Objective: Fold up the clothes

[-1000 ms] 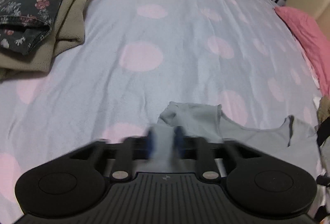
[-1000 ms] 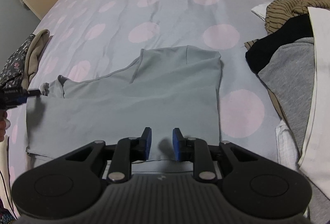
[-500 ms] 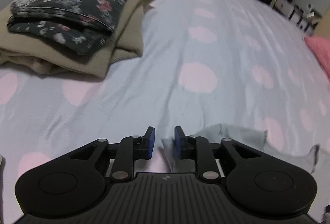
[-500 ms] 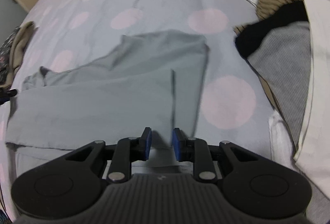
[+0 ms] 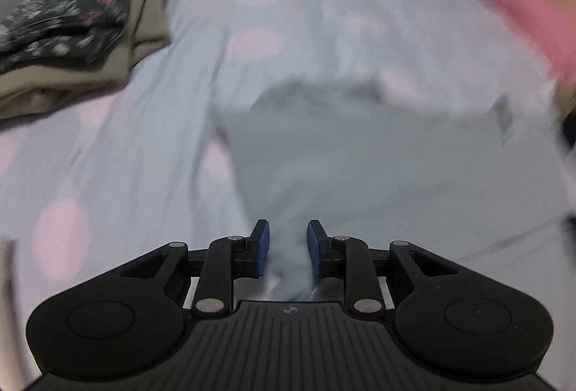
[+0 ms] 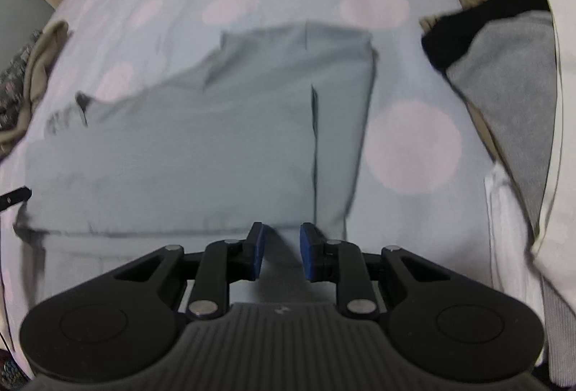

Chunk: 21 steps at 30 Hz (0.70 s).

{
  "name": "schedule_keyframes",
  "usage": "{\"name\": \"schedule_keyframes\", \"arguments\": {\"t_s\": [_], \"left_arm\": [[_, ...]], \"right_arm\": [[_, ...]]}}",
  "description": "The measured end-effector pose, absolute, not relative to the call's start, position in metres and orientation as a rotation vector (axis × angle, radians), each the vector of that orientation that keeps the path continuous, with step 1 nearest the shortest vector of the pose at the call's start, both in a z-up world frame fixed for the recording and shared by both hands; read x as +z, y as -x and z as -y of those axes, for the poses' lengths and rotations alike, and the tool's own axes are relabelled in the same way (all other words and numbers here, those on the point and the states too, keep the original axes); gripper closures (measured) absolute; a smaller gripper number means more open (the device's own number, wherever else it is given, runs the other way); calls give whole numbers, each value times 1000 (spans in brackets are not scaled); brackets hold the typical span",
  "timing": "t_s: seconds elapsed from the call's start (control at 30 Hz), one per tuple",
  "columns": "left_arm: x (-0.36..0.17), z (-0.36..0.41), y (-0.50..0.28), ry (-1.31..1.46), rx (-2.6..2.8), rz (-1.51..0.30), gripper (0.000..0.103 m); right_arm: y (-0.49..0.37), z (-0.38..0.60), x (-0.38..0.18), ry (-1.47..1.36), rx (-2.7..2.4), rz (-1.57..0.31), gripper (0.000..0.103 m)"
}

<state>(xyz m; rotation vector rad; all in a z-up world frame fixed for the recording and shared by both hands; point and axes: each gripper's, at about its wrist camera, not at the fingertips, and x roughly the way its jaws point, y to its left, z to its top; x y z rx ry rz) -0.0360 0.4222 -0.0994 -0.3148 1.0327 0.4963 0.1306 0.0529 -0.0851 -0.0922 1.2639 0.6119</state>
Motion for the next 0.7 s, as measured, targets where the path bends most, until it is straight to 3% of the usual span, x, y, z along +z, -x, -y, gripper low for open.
{"name": "schedule_keyframes", "arguments": {"t_s": [0.13,0.37,0.5,0.63,0.7], "left_arm": [[-88,-416,53,342,533,-992,79],[-72,-381,85,359,556,-993,78],[-73,-357,102,335,533,-1050,77],[-76,-334,123,329,509,-1089,62],[-79,-325,134,315,510,-1132,61]], "right_arm": [[-121,-46,-70,109,637,-1238,74],[-84,-32,-57,178,722,-1220,54],[-58,-23,-51,243,791,-1210,54],[-34,-7,-54,324,824,-1203,54],[-23,3,-57,350,819,-1206,54]]}}
